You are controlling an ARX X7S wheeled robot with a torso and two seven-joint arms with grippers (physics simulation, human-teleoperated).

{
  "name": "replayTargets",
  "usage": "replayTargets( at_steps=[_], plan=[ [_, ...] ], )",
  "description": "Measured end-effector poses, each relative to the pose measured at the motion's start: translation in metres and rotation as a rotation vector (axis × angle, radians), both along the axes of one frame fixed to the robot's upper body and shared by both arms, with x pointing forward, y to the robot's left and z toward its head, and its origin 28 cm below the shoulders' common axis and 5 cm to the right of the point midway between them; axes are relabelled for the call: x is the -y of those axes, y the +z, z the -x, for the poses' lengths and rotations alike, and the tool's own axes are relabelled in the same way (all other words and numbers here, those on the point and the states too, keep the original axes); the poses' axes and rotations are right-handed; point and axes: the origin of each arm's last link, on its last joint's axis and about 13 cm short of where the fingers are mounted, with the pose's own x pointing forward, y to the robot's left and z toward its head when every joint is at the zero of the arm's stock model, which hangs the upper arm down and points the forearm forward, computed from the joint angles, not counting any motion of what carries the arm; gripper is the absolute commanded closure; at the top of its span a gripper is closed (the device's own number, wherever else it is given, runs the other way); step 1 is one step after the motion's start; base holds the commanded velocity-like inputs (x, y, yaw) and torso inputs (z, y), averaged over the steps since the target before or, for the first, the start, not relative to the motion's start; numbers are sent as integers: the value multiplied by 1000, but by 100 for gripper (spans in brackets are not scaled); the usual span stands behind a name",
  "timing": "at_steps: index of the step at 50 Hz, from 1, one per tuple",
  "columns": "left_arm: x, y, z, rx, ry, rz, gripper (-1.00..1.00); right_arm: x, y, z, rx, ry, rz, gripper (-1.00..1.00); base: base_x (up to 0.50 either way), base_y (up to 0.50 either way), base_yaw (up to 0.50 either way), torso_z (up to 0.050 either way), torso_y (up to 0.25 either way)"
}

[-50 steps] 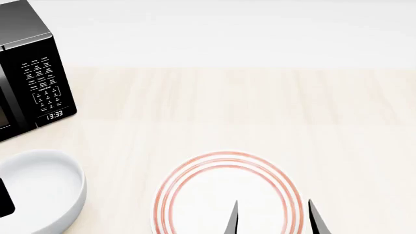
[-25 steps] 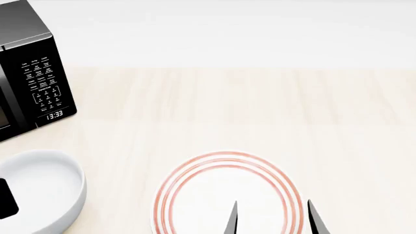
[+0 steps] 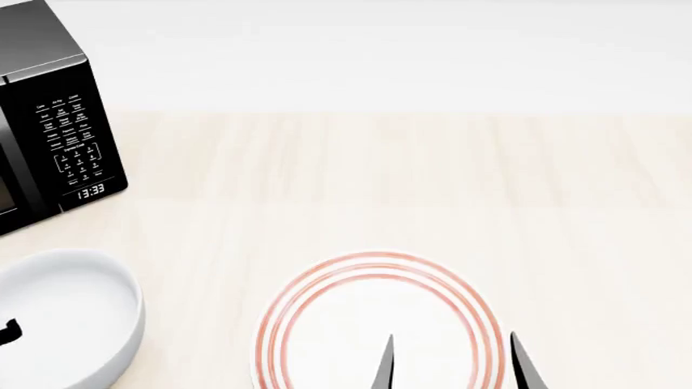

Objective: Pick up the white bowl and put it on the plate.

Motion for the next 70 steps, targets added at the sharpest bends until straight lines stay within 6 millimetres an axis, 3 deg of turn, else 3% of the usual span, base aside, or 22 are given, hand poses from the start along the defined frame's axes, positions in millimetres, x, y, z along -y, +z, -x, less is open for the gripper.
replayTargets(
  at_steps=[22, 39, 52, 70],
  plan=[
    [5, 1, 4, 62, -25, 83, 100, 0, 0, 0, 1, -1, 1, -100, 0, 0, 0, 0, 0],
    [23, 24, 10, 127, -99, 145, 100, 0, 0, 0, 3, -2, 2, -100, 0, 0, 0, 0, 1],
    [46, 42, 1, 149, -188, 155, 100, 1, 0, 0, 3, -4, 2, -100, 0, 0, 0, 0, 1],
    [94, 81, -15, 186, -364, 157, 100, 1, 0, 0, 2, -4, 0, -100, 0, 0, 0, 0, 1]
  ],
)
